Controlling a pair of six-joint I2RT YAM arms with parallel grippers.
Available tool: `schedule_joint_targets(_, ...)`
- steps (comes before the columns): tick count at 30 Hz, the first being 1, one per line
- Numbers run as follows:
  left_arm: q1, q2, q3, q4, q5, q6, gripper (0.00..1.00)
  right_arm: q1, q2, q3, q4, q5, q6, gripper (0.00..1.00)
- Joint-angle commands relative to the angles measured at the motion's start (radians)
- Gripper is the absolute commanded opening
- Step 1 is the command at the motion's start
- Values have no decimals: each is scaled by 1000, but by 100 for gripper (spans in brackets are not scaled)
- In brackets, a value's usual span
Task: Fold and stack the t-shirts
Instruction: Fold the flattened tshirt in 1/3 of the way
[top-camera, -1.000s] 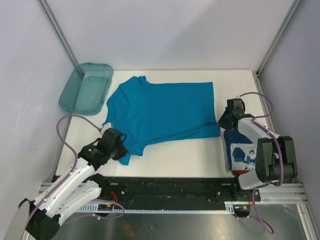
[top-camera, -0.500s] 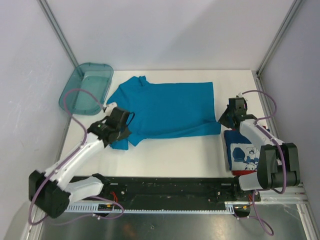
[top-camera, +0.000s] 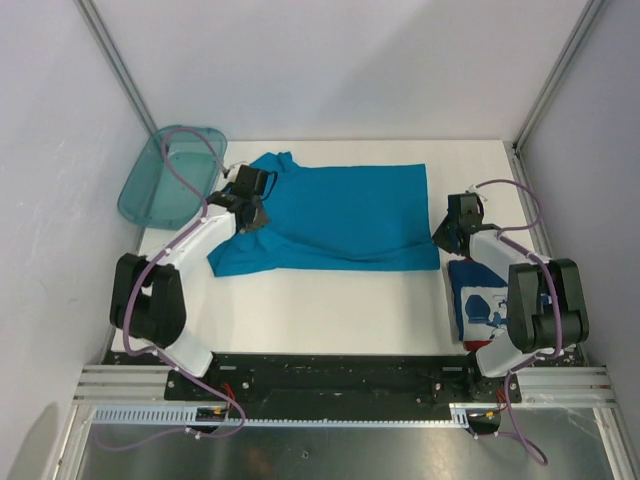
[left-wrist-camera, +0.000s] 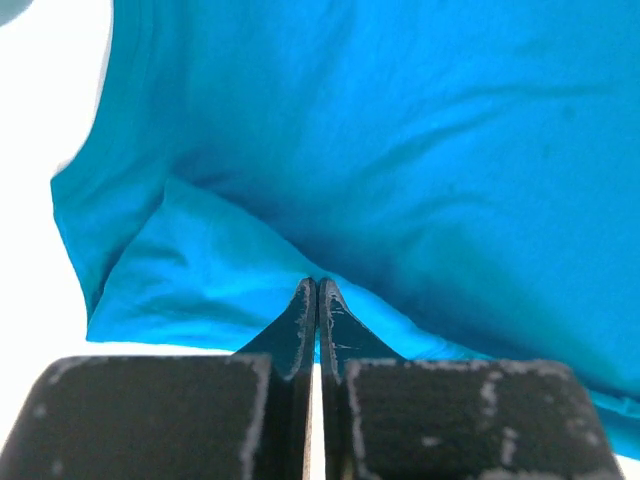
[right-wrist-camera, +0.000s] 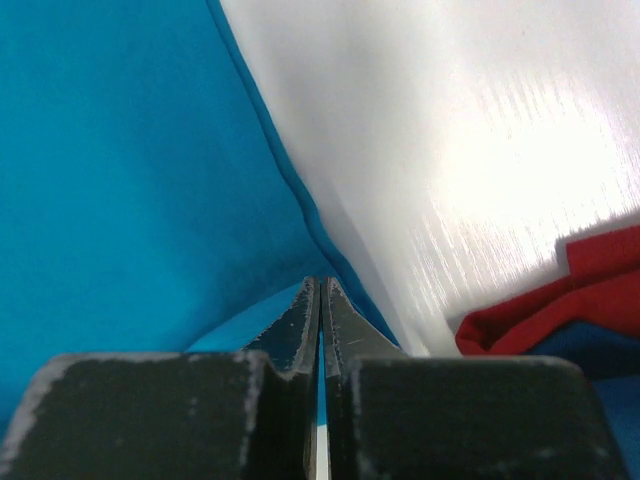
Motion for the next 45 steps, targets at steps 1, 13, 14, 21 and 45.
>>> schedule_joint_targets(1,37,55,100,56,7,71,0,5,39,61,64,57,8,0)
schedule_joint_targets(13,86,57,80,79,55,113,0,8,41,66,99,107,28,0)
schedule_joint_targets(14,89,55,76,80,57,114,0,9,39,66,106,108,29,0)
schedule_joint_targets(21,104,70,82,82,62,118,0,12,71,99,151,89,19,0)
schedule_joint_targets(45,125,203,151,89,82,121,0,7,187,169,161,68,3,0)
